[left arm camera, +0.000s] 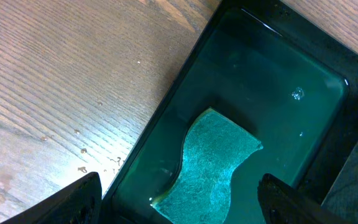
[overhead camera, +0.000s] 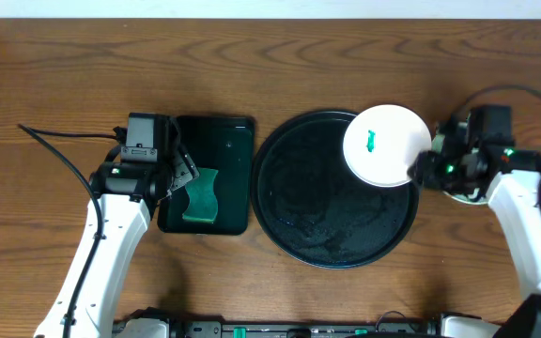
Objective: Clean dirty plates on tray and stack at the side
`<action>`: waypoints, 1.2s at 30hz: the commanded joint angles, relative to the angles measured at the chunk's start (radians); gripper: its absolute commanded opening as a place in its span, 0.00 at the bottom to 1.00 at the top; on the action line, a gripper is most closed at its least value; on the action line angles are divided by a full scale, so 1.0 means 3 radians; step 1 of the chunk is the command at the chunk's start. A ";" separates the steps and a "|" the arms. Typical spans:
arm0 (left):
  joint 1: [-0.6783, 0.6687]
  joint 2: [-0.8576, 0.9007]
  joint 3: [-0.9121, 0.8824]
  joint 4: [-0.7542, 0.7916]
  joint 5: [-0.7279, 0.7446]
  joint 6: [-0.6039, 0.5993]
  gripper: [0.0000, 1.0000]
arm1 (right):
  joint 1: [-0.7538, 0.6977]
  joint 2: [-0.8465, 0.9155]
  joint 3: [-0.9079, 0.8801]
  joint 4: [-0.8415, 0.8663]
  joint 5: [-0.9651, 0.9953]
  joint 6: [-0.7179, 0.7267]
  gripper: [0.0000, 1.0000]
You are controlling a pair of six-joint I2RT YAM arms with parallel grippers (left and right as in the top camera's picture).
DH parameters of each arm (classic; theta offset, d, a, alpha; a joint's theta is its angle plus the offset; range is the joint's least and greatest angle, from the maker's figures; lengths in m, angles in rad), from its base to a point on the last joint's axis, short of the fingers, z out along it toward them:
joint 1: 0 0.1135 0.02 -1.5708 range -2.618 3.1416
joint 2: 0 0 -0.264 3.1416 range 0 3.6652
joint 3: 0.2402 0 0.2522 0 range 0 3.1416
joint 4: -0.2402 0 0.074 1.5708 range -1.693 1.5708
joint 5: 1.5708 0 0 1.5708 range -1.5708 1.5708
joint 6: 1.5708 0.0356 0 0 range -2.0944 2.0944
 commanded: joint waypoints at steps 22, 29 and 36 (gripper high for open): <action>0.0017 -0.0010 0.0058 -0.0008 -0.0006 0.0019 0.80 | 0.0005 0.0734 0.0111 0.0973 0.0573 -0.0179 0.44; 0.0017 -0.0010 0.0057 -0.0008 -0.0006 0.0019 0.81 | 0.0005 0.0966 0.0111 0.1081 0.0573 -0.0182 0.37; 0.0017 -0.0010 0.0057 -0.0008 -0.0006 0.0019 0.80 | 0.0005 0.1118 0.0111 0.1105 0.0573 -0.0181 0.17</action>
